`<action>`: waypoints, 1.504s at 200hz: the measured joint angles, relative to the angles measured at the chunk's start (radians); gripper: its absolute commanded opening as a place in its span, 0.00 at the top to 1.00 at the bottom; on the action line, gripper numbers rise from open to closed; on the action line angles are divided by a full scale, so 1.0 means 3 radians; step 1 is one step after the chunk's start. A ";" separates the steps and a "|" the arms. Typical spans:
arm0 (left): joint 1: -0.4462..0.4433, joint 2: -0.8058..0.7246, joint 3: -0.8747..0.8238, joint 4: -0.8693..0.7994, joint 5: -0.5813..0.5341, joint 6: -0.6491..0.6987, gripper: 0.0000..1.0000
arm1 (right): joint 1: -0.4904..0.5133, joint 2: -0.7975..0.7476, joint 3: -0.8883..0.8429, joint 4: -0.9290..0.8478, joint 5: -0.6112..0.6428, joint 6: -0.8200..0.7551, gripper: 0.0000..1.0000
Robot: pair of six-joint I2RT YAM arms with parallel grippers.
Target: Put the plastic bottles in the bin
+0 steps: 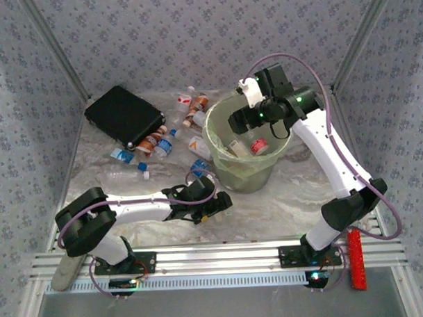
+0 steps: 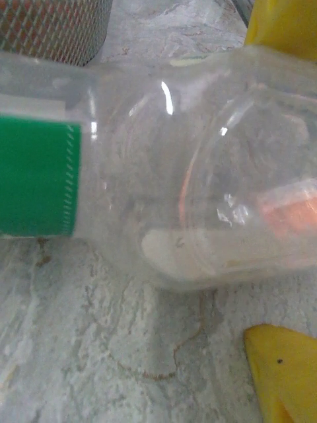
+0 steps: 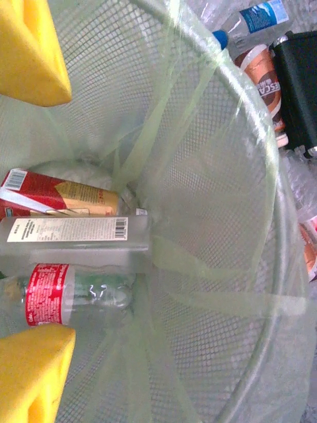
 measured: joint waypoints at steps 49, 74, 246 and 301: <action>-0.0028 0.0005 -0.0003 -0.0055 -0.0038 -0.0024 0.29 | -0.0001 -0.0004 -0.0003 0.0014 0.0001 0.0011 0.13; -0.0028 -0.0084 -0.0004 -0.0167 -0.0118 -0.0014 0.36 | -0.0001 -0.0010 -0.0015 0.0065 0.0001 0.0025 0.14; 0.1439 -0.2653 -0.0061 -0.0922 -0.0601 0.1437 0.67 | -0.0108 -0.0609 -0.0492 0.1186 -0.1256 0.0603 0.10; 0.1522 -0.2229 0.0140 -0.0374 -0.0065 0.1821 0.87 | 0.0197 -0.0117 -0.0118 0.1306 -0.1404 0.0904 0.06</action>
